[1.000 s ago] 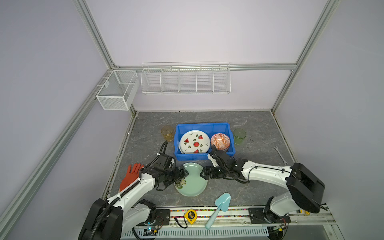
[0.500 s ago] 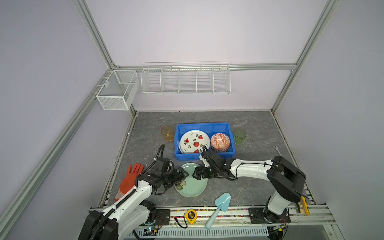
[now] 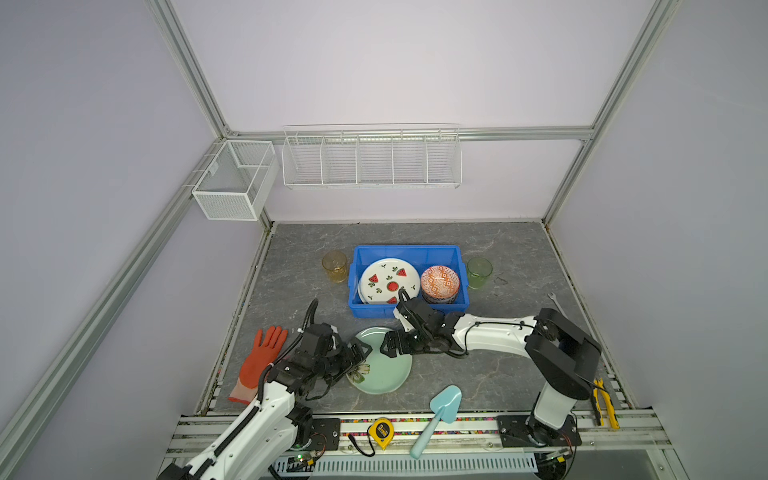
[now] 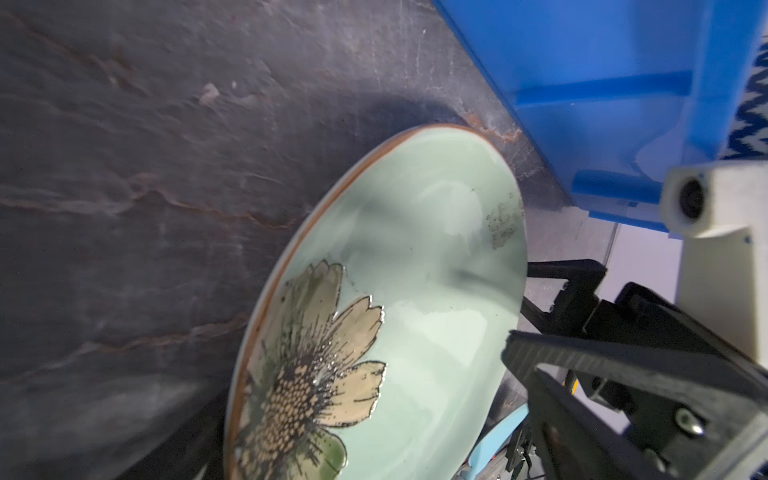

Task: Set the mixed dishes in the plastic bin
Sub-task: 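Grip the green flower plate rim with both grippers and tilt it up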

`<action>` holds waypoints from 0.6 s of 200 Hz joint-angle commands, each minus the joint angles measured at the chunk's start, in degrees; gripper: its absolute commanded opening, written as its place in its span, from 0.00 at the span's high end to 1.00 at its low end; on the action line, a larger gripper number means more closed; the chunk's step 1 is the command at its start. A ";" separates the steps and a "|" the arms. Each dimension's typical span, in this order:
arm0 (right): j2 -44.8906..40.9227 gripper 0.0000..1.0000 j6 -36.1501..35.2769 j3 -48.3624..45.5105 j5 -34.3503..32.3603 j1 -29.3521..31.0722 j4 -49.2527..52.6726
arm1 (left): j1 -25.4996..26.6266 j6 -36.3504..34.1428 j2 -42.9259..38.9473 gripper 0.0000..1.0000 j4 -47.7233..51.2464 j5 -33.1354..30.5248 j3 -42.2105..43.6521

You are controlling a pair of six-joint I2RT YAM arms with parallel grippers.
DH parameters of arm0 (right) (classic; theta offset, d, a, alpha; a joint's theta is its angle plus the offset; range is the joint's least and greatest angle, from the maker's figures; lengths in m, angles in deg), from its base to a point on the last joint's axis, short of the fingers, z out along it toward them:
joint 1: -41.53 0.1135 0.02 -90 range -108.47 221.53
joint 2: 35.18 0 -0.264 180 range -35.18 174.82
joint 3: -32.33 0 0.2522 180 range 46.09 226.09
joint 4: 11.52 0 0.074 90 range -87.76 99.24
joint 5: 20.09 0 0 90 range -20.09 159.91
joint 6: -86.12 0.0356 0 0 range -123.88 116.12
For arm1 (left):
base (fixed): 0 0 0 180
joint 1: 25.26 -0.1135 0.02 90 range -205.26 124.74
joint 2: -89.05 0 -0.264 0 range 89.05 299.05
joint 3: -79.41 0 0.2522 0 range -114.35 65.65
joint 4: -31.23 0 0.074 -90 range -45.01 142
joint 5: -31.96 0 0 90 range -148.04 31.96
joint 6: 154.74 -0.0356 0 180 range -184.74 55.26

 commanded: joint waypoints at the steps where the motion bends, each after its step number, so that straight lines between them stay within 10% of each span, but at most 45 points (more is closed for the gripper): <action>1: 2.35 0.06 0.40 1.43 2.93 1.47 -1.55 | 0.13 3.95 -4.05 0.04 -5.18 2.85 -0.25; 120: 3.23 0.06 -0.96 3.73 2.17 1.37 1.12 | 0.04 4.55 -9.73 0.30 0.30 1.88 -0.53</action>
